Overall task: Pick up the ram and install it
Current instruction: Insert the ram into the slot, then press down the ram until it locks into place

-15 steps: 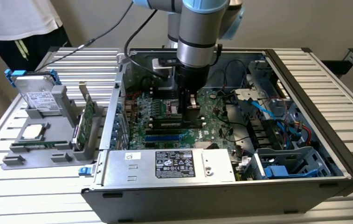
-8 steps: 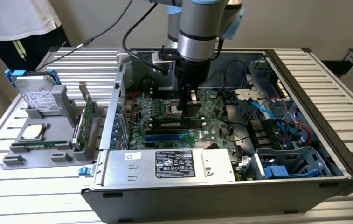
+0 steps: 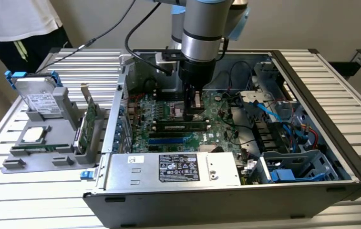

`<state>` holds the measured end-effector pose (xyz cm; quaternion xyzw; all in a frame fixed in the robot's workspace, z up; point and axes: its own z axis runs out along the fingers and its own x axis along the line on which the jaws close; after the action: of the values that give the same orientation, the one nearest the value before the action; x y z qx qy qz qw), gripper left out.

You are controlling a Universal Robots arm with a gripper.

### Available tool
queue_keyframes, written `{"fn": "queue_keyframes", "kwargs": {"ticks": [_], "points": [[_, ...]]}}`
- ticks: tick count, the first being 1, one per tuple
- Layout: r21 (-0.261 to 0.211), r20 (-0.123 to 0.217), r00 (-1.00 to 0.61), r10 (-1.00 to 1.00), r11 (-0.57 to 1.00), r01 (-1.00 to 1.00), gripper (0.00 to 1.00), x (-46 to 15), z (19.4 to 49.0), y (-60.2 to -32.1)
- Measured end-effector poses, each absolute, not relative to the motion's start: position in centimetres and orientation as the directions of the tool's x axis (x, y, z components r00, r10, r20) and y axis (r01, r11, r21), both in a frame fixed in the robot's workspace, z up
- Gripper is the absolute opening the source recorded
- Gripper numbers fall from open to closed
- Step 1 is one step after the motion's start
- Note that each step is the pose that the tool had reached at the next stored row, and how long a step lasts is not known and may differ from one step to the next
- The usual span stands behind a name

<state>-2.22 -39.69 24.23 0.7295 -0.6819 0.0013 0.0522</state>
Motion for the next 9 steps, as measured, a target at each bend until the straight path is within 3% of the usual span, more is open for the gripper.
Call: {"fn": "queue_keyframes", "kwargs": {"ticks": [1, 3, 9], "points": [[0.074, 0.073, 0.07, -0.995, -0.064, -0.995, 0.13, -2.22, 24.23, -39.69], [0.074, 0.073, 0.07, -0.995, -0.065, -0.995, 0.1, -2.21, 24.23, -39.69], [0.075, 0.073, 0.07, -0.995, -0.064, -0.995, 0.1, -2.21, 24.23, -39.69]]}}
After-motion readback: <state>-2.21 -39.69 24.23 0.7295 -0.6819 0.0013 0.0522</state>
